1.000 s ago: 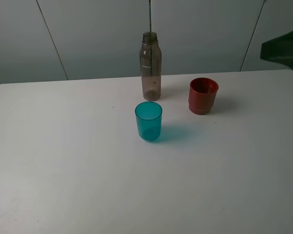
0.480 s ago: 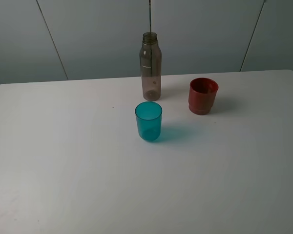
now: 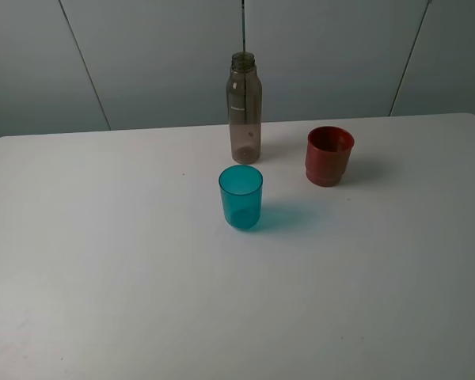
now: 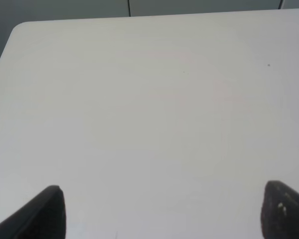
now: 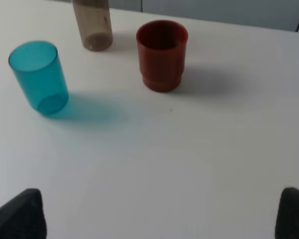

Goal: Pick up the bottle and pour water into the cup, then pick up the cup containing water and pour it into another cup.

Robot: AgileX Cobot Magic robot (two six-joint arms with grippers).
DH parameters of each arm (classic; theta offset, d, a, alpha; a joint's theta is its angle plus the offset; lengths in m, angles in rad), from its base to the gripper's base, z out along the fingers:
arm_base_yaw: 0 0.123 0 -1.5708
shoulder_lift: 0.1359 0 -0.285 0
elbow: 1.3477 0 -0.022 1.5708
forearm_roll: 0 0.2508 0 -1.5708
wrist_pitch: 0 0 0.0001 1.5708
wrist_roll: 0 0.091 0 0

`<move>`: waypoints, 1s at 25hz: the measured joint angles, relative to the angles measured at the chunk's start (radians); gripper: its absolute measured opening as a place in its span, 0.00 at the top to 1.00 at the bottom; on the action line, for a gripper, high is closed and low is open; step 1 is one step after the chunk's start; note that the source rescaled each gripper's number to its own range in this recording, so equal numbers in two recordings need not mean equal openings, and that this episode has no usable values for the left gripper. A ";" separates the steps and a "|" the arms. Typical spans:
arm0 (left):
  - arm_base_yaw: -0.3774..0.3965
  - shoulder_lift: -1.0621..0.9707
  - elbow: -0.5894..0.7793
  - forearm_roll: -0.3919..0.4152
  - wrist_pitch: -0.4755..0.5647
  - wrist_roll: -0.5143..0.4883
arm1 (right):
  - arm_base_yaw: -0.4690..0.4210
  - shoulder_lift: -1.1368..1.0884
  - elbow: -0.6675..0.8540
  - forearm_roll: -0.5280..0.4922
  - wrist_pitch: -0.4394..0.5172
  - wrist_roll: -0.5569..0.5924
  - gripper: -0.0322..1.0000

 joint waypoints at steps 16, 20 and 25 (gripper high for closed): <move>0.000 0.000 0.000 0.000 0.000 0.000 | -0.270 -0.004 0.014 -0.052 -0.045 0.072 0.01; 0.000 0.000 0.000 0.000 0.000 0.000 | -0.270 -0.004 0.014 -0.052 -0.045 0.072 0.01; 0.000 0.000 0.000 0.000 0.000 0.000 | -0.270 -0.004 0.014 -0.052 -0.045 0.070 0.01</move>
